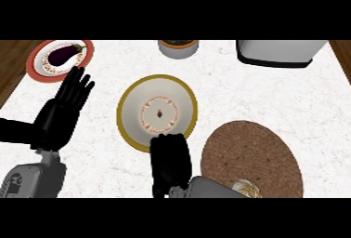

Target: Pick the squash from the placemat and place it in the bowl

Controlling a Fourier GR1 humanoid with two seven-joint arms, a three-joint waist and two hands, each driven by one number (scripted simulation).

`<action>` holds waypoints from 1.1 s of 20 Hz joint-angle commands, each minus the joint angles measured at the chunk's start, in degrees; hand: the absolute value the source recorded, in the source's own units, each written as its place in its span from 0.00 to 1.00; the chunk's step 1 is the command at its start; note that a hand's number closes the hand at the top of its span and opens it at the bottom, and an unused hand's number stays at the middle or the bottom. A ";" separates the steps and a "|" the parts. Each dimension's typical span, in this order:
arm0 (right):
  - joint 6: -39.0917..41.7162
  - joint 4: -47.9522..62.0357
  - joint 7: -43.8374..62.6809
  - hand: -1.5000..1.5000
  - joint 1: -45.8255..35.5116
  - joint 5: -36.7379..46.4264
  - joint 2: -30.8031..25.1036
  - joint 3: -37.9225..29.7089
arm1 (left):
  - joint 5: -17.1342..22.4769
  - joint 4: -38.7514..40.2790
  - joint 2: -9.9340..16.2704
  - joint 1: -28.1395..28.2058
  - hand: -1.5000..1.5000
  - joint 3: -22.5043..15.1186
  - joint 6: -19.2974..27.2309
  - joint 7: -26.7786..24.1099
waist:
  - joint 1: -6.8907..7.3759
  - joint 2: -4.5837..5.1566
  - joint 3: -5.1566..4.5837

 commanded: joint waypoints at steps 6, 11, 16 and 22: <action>-4.89 -6.03 22.98 1.00 -13.17 5.86 0.34 2.98 | -0.44 1.77 1.10 -0.83 0.50 1.69 0.62 -0.20 | -1.89 -0.82 -0.17; -2.09 -4.51 26.59 1.00 -18.09 7.08 0.32 -0.06 | -0.99 2.25 0.51 -1.13 0.50 1.04 1.12 0.11 | -2.71 -0.69 -0.20; -4.19 -2.92 26.67 1.00 -21.50 8.92 0.31 -6.62 | 0.09 1.41 1.96 0.53 0.50 3.07 -0.06 -1.20 | -2.93 -0.49 -0.12; -8.60 2.29 26.68 1.00 -25.32 9.50 0.31 -10.01 | 0.54 2.32 1.68 -1.28 0.50 3.08 -0.18 -0.66 | -2.72 0.14 -0.06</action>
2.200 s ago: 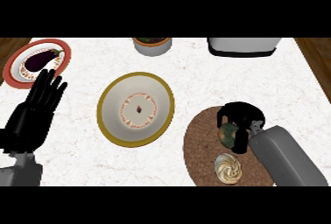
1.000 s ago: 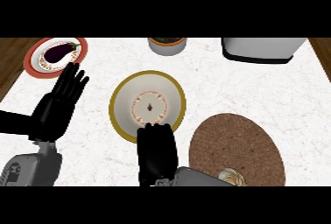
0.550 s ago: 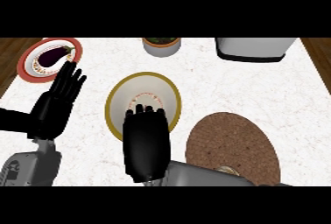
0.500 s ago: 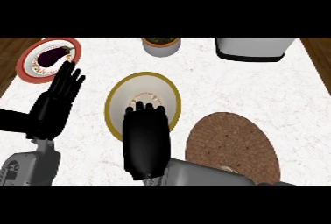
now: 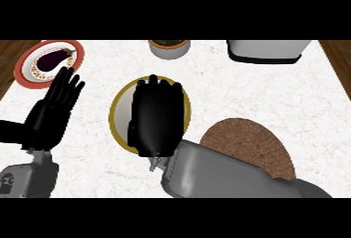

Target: Pick the squash from the placemat and place it in the bowl

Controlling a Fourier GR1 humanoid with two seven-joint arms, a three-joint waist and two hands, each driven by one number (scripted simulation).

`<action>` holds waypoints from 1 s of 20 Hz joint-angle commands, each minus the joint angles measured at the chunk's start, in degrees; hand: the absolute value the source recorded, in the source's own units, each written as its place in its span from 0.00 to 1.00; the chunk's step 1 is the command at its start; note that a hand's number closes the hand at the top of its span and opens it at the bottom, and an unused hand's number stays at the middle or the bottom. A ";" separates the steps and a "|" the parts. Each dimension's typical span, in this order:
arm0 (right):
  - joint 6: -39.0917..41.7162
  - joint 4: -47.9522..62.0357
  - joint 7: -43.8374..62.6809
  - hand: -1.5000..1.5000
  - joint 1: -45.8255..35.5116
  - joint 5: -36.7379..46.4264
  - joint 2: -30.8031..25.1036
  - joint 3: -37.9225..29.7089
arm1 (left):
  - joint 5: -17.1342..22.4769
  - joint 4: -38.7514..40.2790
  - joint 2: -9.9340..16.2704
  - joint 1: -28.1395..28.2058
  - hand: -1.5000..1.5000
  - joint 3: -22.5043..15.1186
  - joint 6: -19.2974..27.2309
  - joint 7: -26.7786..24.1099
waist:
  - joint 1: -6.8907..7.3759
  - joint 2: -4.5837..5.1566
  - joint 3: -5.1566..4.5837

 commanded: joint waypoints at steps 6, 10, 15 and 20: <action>-12.84 9.23 6.67 1.00 -0.56 1.68 1.15 -6.35 | 0.13 -2.45 0.44 0.97 0.50 -0.09 -0.81 0.04 | -0.24 0.55 0.15; -16.05 19.17 -1.26 1.00 -2.40 0.68 1.16 -12.05 | 0.56 -3.33 0.03 0.37 0.50 0.66 0.73 1.28 | -0.07 0.81 0.17; -21.25 30.41 -4.70 1.00 -1.95 -5.66 1.17 -9.20 | 1.25 -0.26 0.94 -0.50 0.50 1.51 -1.56 -0.03 | 1.13 1.35 0.11; -23.30 38.04 -9.83 1.00 -1.33 -13.17 1.18 -17.39 | 0.45 -1.78 -0.24 -0.16 0.50 0.18 -0.98 -0.20 | 1.43 1.64 0.17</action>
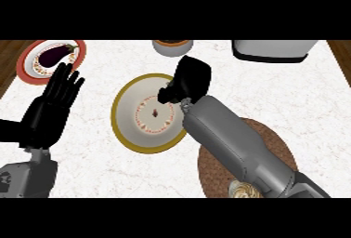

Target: Pick the squash from the placemat and place it in the bowl

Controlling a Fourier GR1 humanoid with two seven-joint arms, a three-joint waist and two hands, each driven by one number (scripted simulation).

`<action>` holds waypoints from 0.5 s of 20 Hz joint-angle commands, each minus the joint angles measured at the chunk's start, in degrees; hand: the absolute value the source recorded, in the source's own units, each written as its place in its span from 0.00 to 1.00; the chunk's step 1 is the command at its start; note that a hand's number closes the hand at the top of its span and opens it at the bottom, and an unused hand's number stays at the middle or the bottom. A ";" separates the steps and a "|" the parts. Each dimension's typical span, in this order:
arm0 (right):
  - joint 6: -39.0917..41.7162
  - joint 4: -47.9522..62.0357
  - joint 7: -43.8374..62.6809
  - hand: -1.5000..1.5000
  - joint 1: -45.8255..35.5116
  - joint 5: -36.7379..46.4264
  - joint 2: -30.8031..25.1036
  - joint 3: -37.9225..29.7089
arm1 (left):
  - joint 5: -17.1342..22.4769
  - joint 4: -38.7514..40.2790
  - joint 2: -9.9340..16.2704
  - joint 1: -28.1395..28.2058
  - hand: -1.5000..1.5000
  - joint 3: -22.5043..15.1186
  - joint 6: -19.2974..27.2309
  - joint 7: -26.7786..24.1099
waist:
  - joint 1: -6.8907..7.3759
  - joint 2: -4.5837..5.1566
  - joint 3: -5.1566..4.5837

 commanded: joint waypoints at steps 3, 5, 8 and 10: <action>-4.46 9.65 -6.49 0.00 -0.73 -12.64 0.39 -6.11 | -0.98 -1.21 -1.57 2.60 0.50 -2.15 -0.69 -1.18 | 1.36 0.39 0.04; -6.97 10.19 -11.92 0.00 0.85 -16.24 0.39 -3.12 | 0.76 1.23 1.32 -1.42 0.50 0.74 -1.89 0.29 | 0.61 0.21 0.04; -15.14 12.03 -19.34 0.00 0.60 -17.30 0.40 -5.29 | -0.22 0.06 -0.10 -0.76 0.50 -0.65 -1.01 -0.04 | 1.31 0.50 0.08; -21.05 10.11 -22.18 0.00 1.47 -18.81 0.40 -6.02 | -1.58 0.26 -2.29 -1.06 0.50 -2.18 0.73 -0.66 | 1.12 0.52 0.11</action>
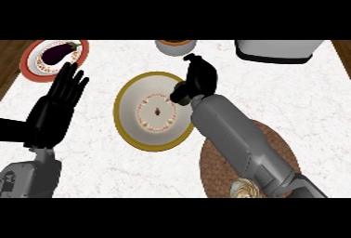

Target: Pick the squash from the placemat and place it in the bowl

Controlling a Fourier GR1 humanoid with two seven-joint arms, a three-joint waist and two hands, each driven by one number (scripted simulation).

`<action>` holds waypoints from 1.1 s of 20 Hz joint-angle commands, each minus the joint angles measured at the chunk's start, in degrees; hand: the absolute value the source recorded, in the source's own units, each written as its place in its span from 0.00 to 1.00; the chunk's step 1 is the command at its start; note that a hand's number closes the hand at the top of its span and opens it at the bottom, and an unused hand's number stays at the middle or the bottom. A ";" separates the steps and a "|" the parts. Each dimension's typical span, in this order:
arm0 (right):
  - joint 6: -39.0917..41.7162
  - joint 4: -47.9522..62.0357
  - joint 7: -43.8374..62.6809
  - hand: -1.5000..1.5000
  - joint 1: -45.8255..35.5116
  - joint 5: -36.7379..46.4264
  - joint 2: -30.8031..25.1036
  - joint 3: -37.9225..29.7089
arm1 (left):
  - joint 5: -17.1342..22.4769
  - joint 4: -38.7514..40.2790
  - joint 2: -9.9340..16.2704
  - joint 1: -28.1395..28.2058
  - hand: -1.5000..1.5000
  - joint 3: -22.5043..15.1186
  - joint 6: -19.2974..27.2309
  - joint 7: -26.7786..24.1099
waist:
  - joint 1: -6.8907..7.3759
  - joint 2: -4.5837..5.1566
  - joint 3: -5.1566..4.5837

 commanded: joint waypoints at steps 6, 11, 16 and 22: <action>-22.32 -6.61 -14.91 0.00 2.31 -10.69 0.07 -8.31 | -0.97 -0.09 -0.30 1.13 0.50 0.00 0.66 -0.51 | -1.39 -0.42 0.08; -28.79 -10.63 -14.88 0.00 6.14 -12.71 0.06 -4.33 | -0.40 1.84 0.89 2.18 0.50 2.87 0.18 -1.94 | -3.58 -1.26 -0.06; -23.17 -22.98 -20.53 0.00 21.12 -13.03 -5.33 -8.75 | 0.28 -0.49 0.25 6.03 0.50 2.81 -0.68 -1.96 | -5.39 -1.62 -0.05; -17.66 -46.31 -14.62 0.00 36.94 -12.93 -14.15 -6.49 | -0.07 -6.18 0.24 5.64 0.50 2.61 2.49 3.14 | -6.08 -1.99 -0.06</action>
